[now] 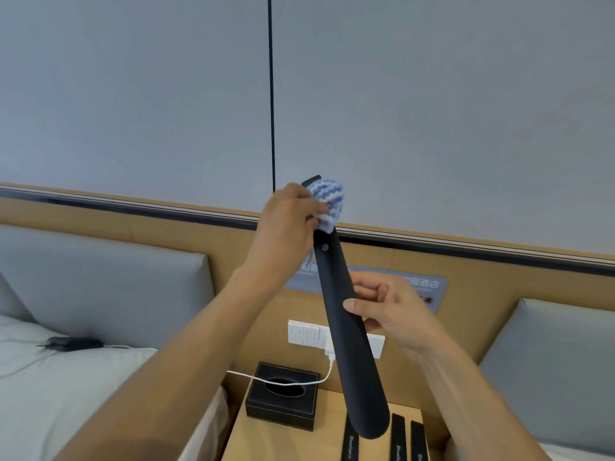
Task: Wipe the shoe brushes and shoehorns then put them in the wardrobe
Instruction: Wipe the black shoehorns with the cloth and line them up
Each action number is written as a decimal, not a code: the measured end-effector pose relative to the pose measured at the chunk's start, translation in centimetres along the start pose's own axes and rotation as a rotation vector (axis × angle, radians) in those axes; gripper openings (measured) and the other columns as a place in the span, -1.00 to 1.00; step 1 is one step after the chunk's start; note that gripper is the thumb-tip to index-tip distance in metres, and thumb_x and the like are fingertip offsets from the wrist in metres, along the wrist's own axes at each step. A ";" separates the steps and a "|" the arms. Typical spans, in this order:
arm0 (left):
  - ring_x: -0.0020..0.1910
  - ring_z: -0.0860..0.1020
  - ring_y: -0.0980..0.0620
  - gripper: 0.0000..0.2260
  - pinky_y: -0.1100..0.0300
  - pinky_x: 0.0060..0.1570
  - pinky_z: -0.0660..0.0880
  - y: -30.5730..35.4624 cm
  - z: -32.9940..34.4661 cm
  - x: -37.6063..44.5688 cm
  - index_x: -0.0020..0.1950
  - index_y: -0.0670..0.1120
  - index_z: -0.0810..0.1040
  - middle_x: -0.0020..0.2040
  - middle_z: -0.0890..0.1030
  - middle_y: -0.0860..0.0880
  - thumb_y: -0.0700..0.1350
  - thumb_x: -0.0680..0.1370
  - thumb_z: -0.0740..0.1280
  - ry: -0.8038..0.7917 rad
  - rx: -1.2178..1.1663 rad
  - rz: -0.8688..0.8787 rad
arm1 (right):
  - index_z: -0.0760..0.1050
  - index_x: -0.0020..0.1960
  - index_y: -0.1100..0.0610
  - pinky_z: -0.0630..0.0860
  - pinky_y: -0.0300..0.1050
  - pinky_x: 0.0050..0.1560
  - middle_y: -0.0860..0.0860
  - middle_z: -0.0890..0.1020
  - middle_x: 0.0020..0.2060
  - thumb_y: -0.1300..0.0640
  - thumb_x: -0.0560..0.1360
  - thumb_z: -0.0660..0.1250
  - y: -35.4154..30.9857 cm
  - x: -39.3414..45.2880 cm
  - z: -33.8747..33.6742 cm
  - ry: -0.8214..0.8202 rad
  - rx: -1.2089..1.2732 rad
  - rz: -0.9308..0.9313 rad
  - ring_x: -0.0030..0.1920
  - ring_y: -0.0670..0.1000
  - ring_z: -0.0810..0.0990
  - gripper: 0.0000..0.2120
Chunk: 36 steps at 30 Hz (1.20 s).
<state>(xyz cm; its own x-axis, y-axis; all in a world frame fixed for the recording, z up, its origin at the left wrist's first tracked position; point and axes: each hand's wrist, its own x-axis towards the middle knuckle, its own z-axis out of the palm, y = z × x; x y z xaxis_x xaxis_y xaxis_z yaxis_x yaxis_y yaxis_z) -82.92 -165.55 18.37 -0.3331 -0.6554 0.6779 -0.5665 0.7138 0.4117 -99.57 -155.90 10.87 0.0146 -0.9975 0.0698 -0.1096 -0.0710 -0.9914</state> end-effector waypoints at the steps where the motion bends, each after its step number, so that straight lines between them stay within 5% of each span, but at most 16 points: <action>1: 0.06 0.56 -0.14 -0.77 0.16 0.07 0.41 -0.2 -0.3 1.0 0.06 -0.21 0.70 0.09 0.58 -0.17 -0.37 0.49 0.32 0.011 0.012 -0.003 | 0.61 0.21 0.05 0.62 -0.22 -0.20 0.01 0.74 0.00 0.36 0.55 0.33 -0.1 0.0 0.1 -0.007 -0.003 -0.003 0.02 0.00 0.72 -0.68; 10: 0.05 0.56 -0.14 -0.75 0.08 0.06 0.44 -0.2 -1.7 5.4 0.12 -0.17 0.68 0.07 0.60 -0.16 -0.33 0.50 0.32 0.066 0.099 0.031 | 0.60 0.24 0.04 0.64 -0.13 -0.16 0.00 0.74 0.03 0.33 0.56 0.34 -1.0 0.8 0.2 -0.007 -0.025 -0.070 0.05 0.02 0.71 -0.67; 19: -0.01 0.55 -0.16 -0.79 -0.01 0.04 0.44 2.6 1.4 0.7 0.13 -0.11 0.69 0.00 0.59 -0.16 -0.21 0.51 0.39 -0.063 -0.010 0.022 | 0.64 0.10 0.09 0.66 -0.11 -0.17 -0.01 0.74 0.01 0.45 0.46 0.40 -0.5 1.9 0.2 0.203 0.136 -0.107 -0.03 0.04 0.73 -0.65; 25: -0.09 0.58 -0.11 -0.81 0.11 -0.05 0.47 3.6 2.6 -1.6 0.07 -0.06 0.70 -0.07 0.61 -0.15 -0.20 0.50 0.38 -0.118 -0.074 -0.085 | 0.60 0.09 0.12 0.67 -0.05 -0.08 -0.06 0.71 -0.01 0.55 0.38 0.39 0.8 1.9 0.4 0.302 0.190 -0.134 0.11 0.00 0.66 -0.57; 29: -0.10 0.60 -0.09 -0.84 0.19 -0.07 0.45 3.7 3.1 -2.6 0.01 -0.09 0.71 -0.10 0.66 -0.14 -0.22 0.50 0.36 -0.170 -0.082 -0.100 | 0.54 0.20 0.10 0.64 -0.05 -0.09 0.02 0.71 0.00 0.59 0.42 0.27 1.1 1.8 0.7 0.268 0.425 -0.098 -0.02 0.07 0.70 -0.48; 32: -0.05 0.59 -0.05 -0.82 0.21 -0.05 0.46 3.3 3.5 -3.2 0.10 -0.10 0.69 -0.02 0.65 -0.13 -0.21 0.55 0.34 -0.210 -0.054 -0.087 | 0.48 0.28 0.21 0.64 0.03 -0.07 0.19 0.68 0.07 0.47 0.49 0.20 1.0 1.7 0.3 0.229 0.558 -0.056 0.00 0.16 0.69 -0.59; 36: 0.01 0.57 -0.05 -0.78 0.12 0.03 0.49 2.5 3.9 -3.7 0.20 -0.08 0.65 0.07 0.62 -0.11 -0.17 0.57 0.34 -0.224 -0.019 -0.070 | 0.55 0.25 0.20 0.61 0.11 0.11 0.23 0.68 0.10 0.02 0.53 0.31 0.7 1.7 -0.2 0.273 0.621 0.040 0.08 0.19 0.69 -0.63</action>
<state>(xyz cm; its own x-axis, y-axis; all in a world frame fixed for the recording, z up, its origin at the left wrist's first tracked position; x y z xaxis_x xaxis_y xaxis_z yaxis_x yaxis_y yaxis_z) -86.05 -162.31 14.46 -0.4539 -0.7402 0.4962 -0.5802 0.6681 0.4659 -99.81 -157.66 10.33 -0.2381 -0.9709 -0.0241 0.4872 -0.0980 -0.8678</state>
